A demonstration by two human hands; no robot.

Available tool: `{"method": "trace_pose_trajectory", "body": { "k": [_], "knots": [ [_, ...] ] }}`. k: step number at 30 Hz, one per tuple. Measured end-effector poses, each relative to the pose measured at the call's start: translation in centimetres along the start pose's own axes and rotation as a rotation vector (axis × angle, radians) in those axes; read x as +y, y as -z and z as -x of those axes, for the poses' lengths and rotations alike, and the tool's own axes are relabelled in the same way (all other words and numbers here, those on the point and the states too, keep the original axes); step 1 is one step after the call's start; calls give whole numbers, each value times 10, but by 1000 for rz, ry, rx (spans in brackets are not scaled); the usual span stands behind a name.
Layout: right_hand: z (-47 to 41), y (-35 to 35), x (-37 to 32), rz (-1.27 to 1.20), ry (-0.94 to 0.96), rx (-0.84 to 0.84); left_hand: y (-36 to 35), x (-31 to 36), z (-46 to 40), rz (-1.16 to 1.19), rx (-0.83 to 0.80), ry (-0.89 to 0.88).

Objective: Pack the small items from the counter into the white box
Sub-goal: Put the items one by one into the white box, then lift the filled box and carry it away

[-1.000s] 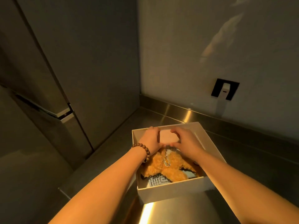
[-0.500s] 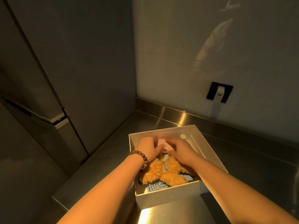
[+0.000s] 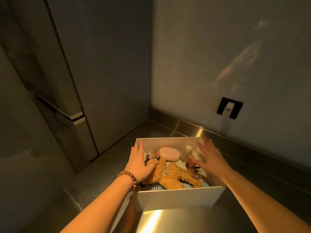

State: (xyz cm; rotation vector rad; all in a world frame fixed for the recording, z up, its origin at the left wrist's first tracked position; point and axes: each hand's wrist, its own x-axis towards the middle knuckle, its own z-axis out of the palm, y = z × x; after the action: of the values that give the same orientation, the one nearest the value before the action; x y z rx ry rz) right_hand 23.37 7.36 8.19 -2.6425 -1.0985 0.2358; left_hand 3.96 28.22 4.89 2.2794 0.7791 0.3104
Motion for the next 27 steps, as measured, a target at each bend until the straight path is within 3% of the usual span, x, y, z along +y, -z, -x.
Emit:
{"method": "trace_pose_trajectory", "body": {
  "k": [6,13,19,27],
  "knots": [
    [12,-7,16,-439,-69,-70,-1,2,14,213,109,-15],
    [13,-11,24,-792,-100,-101,-1,-6,20,516,-31,138],
    [14,-18,33,-939,-148,-179,-3,-1,22,619,-62,175],
    [23,-25,-6,-962,4,-198,19,-21,77,667,49,165]
  ]
}}
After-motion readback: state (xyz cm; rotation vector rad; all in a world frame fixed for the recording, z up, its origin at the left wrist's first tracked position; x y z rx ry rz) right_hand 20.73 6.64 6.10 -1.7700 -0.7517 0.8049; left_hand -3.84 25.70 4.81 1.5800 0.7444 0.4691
